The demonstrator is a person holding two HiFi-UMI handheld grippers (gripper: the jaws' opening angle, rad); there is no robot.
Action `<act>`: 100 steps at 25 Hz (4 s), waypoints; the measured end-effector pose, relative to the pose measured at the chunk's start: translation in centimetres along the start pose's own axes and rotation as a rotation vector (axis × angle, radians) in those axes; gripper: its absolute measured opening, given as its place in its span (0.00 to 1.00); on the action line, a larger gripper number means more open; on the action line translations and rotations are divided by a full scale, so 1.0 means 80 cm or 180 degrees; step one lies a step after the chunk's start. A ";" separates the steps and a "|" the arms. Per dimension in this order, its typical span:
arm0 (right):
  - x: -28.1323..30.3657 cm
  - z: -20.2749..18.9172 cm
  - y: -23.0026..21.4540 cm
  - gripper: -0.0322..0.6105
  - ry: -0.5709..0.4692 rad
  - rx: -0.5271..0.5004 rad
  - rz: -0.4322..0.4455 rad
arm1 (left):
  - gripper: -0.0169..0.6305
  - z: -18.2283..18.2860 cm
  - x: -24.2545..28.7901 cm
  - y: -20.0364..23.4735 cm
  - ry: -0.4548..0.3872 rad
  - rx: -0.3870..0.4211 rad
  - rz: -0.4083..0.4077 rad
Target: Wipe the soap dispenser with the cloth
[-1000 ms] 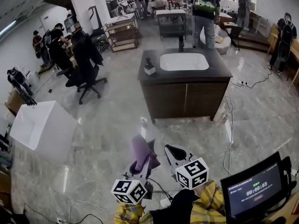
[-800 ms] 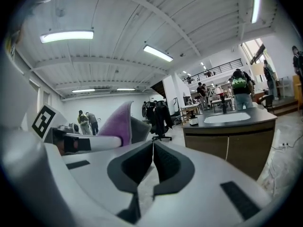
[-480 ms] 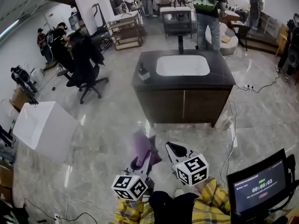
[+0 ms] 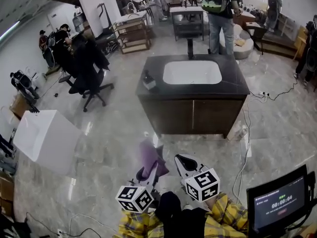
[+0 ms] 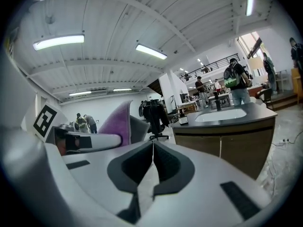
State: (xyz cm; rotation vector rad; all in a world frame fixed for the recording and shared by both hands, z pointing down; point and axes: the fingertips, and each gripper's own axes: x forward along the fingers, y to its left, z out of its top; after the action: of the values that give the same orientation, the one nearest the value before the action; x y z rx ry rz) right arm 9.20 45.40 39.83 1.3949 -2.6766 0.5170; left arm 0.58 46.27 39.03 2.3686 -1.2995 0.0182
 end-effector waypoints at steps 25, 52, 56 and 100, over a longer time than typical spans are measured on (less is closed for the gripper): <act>0.241 0.057 -0.061 0.06 0.0046 -0.0016 -0.0423 | 0.16 0.095 0.165 0.189 0.0125 -0.0039 -0.0440; 0.401 0.117 -0.146 0.06 -0.0047 -0.0071 -0.0421 | 0.16 0.141 0.290 0.303 0.0179 -0.0035 -0.0369; 0.427 0.130 -0.171 0.06 -0.0034 -0.0086 -0.0373 | 0.16 0.154 0.328 0.313 0.0171 -0.0034 -0.0340; 0.605 0.202 -0.324 0.06 0.0023 -0.0210 0.0057 | 0.16 0.238 0.506 0.431 -0.0204 -0.0200 0.0493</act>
State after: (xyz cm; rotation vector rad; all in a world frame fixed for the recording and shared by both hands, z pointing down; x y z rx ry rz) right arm 3.35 -11.49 42.16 1.3504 -2.6769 0.4303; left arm -8.26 -9.41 43.19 2.2281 -1.4891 -0.0516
